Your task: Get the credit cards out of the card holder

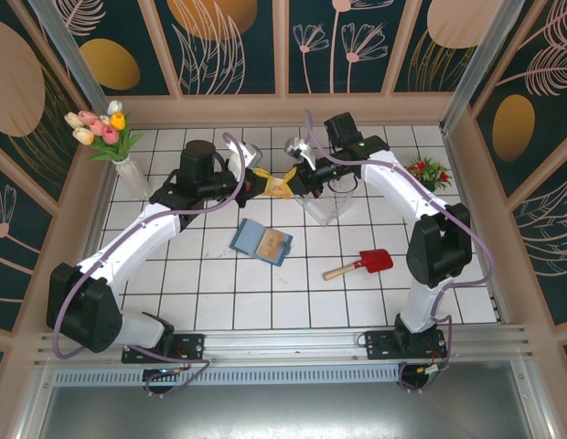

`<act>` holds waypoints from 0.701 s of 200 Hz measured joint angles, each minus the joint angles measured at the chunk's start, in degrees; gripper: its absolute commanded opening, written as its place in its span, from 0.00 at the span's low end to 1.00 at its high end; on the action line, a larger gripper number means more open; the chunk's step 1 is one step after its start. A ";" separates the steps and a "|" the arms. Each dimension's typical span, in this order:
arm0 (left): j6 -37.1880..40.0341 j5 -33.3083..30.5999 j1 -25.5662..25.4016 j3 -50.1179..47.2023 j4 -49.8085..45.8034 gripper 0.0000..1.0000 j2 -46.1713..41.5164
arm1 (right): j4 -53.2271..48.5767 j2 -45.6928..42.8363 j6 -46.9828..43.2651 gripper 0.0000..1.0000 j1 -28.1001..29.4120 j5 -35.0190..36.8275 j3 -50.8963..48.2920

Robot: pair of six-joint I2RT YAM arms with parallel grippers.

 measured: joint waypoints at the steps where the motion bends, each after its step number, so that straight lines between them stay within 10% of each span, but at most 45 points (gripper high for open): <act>1: -0.31 -0.22 0.00 0.00 0.00 0.25 0.00 | 0.17 -0.02 -0.02 0.00 0.00 0.00 -0.11; 25: -3.13 -4.52 0.02 -0.31 0.07 0.72 -0.15 | 3.08 -1.51 1.77 0.00 -0.15 1.31 -3.43; 43: -7.76 -10.91 0.07 -0.55 -0.04 0.86 -0.68 | 8.09 -3.48 6.01 0.00 -0.63 5.25 -7.72; 140: -36.00 -40.50 2.43 -12.17 -4.92 0.99 -7.30 | 27.34 -2.95 26.82 0.00 0.07 37.57 -18.18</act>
